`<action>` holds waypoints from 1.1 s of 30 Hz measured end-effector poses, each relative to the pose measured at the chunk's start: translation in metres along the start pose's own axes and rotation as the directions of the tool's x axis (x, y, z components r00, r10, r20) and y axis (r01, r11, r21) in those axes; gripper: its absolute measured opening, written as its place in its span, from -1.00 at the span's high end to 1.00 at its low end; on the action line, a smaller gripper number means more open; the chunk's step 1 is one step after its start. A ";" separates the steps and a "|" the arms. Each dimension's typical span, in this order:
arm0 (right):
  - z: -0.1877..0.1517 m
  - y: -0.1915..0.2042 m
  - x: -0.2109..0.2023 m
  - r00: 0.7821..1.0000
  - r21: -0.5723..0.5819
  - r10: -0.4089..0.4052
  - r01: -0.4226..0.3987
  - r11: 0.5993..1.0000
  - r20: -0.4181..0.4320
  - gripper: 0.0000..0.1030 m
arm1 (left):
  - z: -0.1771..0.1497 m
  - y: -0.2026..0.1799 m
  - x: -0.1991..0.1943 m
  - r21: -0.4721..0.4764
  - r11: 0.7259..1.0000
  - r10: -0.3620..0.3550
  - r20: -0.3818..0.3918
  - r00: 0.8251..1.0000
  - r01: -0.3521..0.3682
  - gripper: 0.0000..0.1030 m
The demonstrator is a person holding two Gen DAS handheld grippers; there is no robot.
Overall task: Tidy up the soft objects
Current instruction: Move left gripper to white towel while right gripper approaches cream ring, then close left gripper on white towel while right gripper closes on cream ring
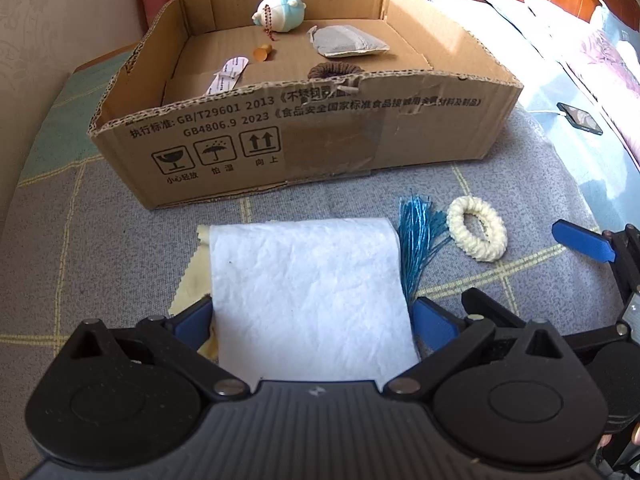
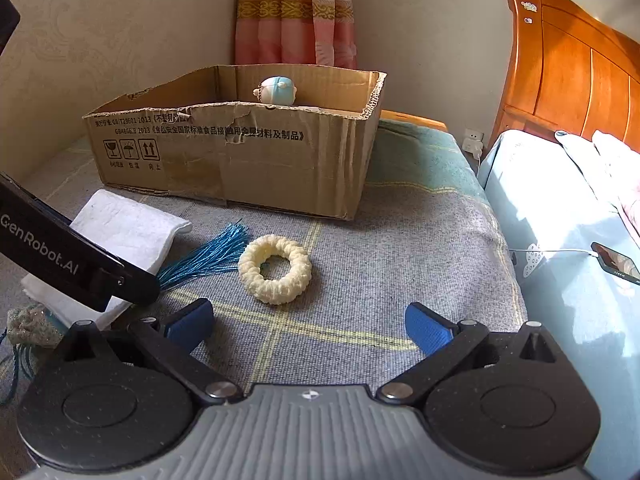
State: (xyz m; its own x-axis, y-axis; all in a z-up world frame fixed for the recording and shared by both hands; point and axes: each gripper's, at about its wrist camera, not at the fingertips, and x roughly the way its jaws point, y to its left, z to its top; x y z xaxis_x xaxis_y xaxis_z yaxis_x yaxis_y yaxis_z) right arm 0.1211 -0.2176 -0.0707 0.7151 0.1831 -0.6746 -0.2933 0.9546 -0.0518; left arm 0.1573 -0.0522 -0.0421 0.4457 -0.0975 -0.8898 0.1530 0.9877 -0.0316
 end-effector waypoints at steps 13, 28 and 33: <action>-0.002 -0.001 -0.001 1.000 -0.003 0.004 -0.004 1.000 0.009 -1.00 | -0.004 -0.004 -0.010 0.045 0.998 0.032 0.051 0.998 -0.034 -0.43; 0.002 0.006 0.000 1.000 0.002 0.007 -0.007 1.000 -0.018 -1.00 | -0.009 0.006 -0.040 0.083 0.996 -0.024 0.119 0.993 0.014 -0.14; 0.007 0.009 0.003 1.000 0.000 0.005 -0.005 1.000 -0.003 -0.86 | -0.009 0.014 -0.041 0.071 0.997 -0.031 0.133 0.991 0.022 -0.02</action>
State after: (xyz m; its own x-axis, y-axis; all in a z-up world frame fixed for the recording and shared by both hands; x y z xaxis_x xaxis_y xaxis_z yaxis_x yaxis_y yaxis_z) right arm 0.1252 -0.2072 -0.0684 0.7119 0.1869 -0.6770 -0.2969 0.9536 -0.0490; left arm 0.1334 -0.0332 -0.0099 0.5538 -0.1433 -0.8202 0.2246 0.9743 -0.0186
